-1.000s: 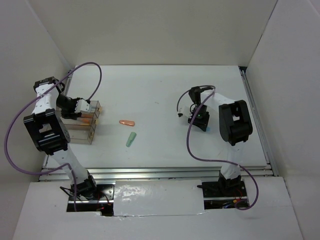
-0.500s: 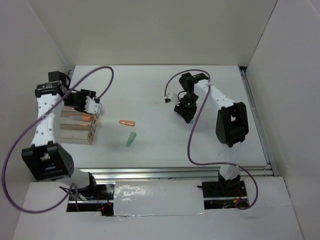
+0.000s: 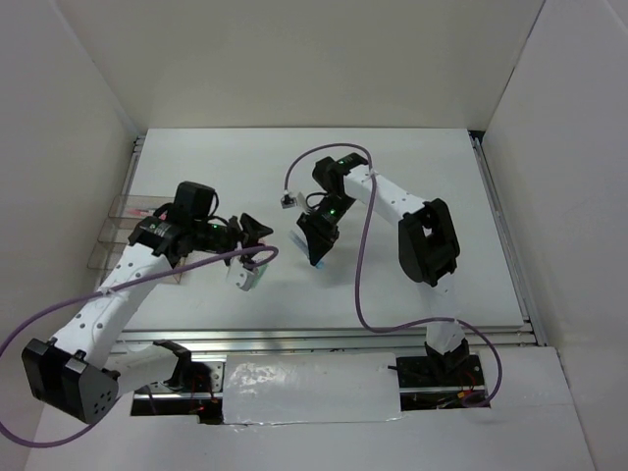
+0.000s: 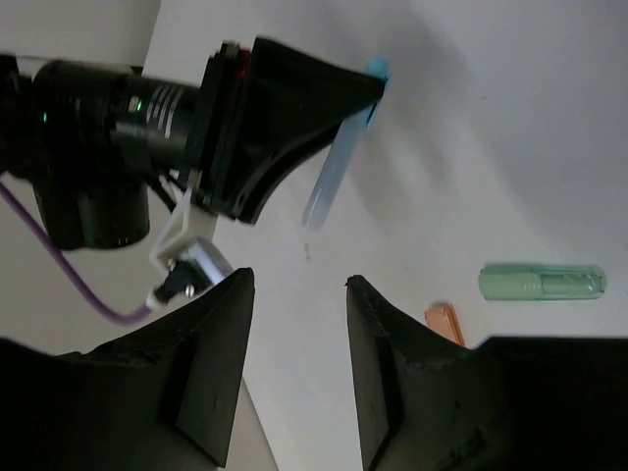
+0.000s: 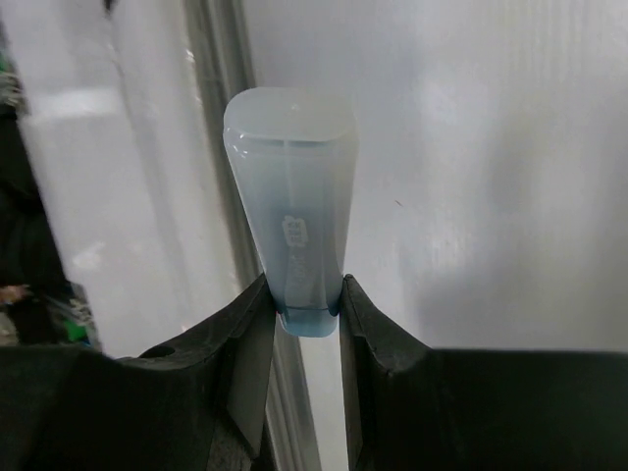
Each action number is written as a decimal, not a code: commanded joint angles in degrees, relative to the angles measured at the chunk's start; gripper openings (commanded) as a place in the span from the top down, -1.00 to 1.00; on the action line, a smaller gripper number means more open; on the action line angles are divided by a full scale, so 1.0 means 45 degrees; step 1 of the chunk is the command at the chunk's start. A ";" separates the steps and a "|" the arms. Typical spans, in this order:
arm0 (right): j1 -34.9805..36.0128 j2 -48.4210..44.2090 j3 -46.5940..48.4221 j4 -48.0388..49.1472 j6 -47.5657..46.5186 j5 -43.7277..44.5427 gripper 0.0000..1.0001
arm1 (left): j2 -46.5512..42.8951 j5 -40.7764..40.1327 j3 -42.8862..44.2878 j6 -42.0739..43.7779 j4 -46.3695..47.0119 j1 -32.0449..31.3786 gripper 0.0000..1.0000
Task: Sort the stationery into containers
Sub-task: Place the stationery in the storage box.
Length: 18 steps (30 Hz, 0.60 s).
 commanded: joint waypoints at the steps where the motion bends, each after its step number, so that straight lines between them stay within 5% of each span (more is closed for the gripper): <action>1: 0.0190 0.0169 0.0843 -0.1571 0.0794 -0.2641 1.00 | -0.0015 -0.0893 -0.0115 0.0029 0.0563 -0.1302 -0.10; 9: 0.0484 0.0677 0.1059 -0.1552 0.1517 -0.4653 1.00 | 0.0942 -0.2305 0.0316 -0.0632 0.0170 -0.2849 -0.12; 18: 0.0914 0.0639 0.0923 -0.1552 0.1596 -0.4558 1.00 | 0.1470 -0.3846 0.0024 -0.1120 0.0893 -0.3826 -0.14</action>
